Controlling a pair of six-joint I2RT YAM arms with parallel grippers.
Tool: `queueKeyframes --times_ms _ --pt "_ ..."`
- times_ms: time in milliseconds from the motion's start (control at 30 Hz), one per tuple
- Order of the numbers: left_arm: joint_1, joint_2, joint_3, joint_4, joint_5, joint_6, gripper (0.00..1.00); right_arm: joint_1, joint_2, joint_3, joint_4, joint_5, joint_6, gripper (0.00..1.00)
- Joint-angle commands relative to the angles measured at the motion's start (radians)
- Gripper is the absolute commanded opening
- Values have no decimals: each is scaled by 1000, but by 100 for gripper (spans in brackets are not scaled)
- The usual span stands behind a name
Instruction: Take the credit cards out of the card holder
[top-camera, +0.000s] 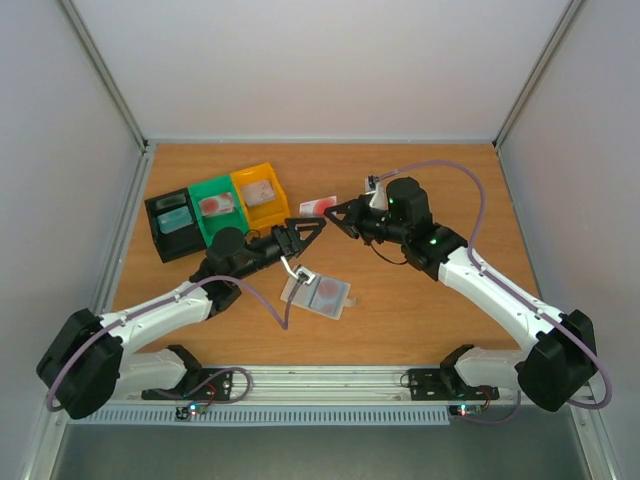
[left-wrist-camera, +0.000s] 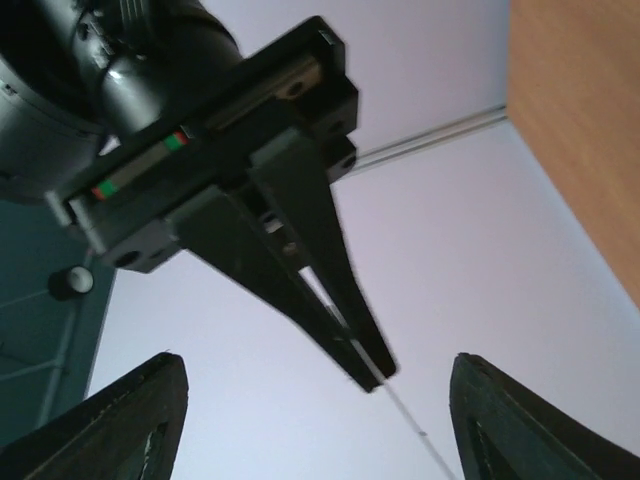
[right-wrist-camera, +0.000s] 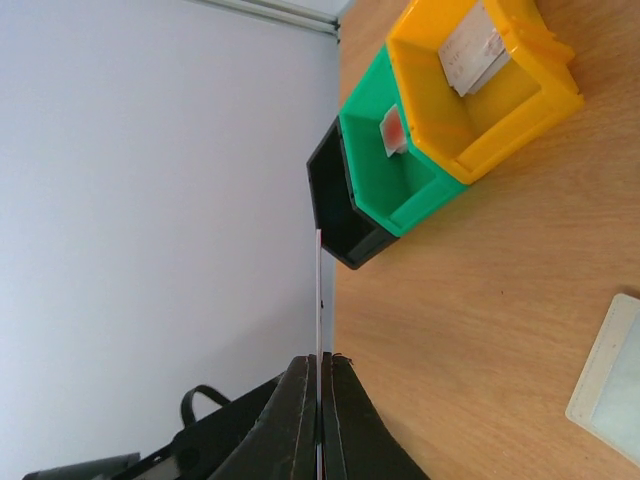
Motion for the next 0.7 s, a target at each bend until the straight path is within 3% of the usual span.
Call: queueKeyframes --times_ms 0,200,300,367,467,600,667 --pt "-30 -45 12 79 -61 6 65 9 -7 13 31 20 9 1" --pt "-38 -25 189 -171 -338 -128 34 13 -6 15 35 5 6 1" --pt "-39 -31 245 -320 -372 -190 21 13 -11 12 34 14 0 1" --pt "-39 -50 219 -329 -341 -176 22 12 -15 5 47 20 5 1" --pt "-45 -103 160 -347 -277 -138 34 12 -23 -2 56 39 12 1" --pt "-76 -193 124 -506 -238 -143 48 13 -17 8 63 24 8 1" --pt "-78 -181 119 -487 -250 -132 50 13 -14 6 66 12 11 1"
